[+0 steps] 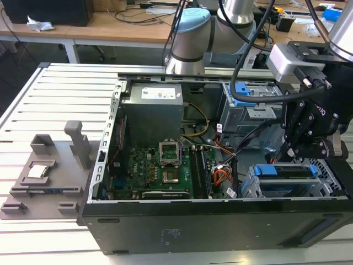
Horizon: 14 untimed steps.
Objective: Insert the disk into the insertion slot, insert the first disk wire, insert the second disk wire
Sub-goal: 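Insert the disk into the insertion slot, then insert the first disk wire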
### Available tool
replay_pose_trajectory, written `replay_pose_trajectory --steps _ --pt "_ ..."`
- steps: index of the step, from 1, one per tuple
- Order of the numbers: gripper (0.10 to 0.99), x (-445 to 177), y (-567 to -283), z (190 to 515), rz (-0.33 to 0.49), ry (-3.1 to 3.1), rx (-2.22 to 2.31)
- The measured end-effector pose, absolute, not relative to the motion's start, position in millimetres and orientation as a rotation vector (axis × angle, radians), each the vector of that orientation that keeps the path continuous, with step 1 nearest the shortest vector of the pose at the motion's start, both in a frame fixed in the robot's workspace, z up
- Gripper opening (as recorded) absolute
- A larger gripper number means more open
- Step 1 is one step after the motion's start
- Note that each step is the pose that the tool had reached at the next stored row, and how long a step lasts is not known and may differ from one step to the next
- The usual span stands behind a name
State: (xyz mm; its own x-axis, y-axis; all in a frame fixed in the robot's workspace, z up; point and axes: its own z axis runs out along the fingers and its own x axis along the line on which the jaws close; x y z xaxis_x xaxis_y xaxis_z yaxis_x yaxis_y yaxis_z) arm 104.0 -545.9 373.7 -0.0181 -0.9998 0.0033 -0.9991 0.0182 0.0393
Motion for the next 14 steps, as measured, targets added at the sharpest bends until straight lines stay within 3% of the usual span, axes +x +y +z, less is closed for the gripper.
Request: replay_pose_trajectory --steps 10,14 --pt "0.106 117 -544 370 -0.04 -2.22 2.18" --pt "0.106 133 -532 369 -0.036 -2.218 2.178"
